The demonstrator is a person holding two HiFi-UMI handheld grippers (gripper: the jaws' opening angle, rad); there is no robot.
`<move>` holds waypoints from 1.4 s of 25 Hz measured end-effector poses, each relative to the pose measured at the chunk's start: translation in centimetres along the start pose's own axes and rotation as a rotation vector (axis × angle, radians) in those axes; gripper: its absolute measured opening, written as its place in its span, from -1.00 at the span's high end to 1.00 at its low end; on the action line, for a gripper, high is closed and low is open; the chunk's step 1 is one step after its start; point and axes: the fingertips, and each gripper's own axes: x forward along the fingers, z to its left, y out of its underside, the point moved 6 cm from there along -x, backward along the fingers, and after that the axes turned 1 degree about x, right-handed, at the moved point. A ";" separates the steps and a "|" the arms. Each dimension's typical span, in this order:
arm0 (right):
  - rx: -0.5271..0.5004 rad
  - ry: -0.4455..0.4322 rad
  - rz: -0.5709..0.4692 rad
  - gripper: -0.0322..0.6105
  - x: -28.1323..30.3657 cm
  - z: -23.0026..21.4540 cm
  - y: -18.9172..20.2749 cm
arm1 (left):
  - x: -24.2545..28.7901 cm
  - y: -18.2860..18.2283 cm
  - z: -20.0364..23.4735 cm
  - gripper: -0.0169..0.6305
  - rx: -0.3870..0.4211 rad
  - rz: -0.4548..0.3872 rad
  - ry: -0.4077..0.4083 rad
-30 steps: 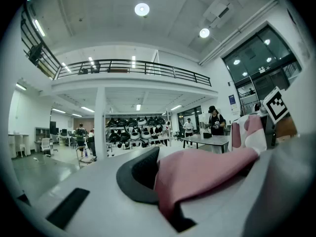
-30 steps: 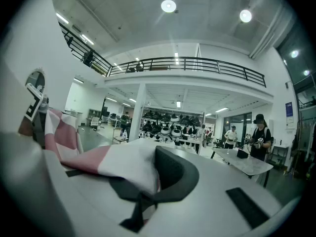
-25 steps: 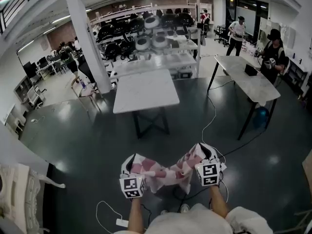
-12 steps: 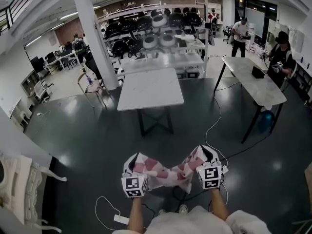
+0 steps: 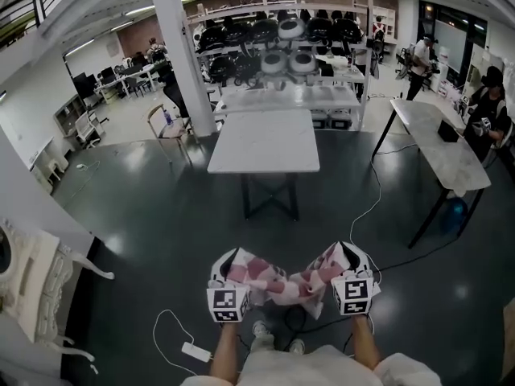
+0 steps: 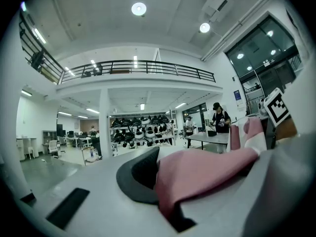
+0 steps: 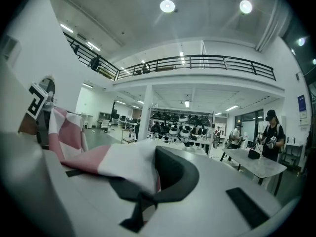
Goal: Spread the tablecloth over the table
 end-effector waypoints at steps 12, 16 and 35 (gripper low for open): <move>-0.019 -0.004 -0.020 0.86 9.6 -1.1 -0.7 | 7.7 1.1 4.2 0.87 -0.026 -0.029 -0.016; -0.031 0.008 -0.026 0.86 14.9 0.0 -1.3 | 11.9 1.9 8.1 0.87 -0.043 -0.045 -0.012; -0.061 0.106 -0.028 0.86 39.9 4.9 -6.6 | 32.8 1.3 28.7 0.87 -0.050 -0.101 0.073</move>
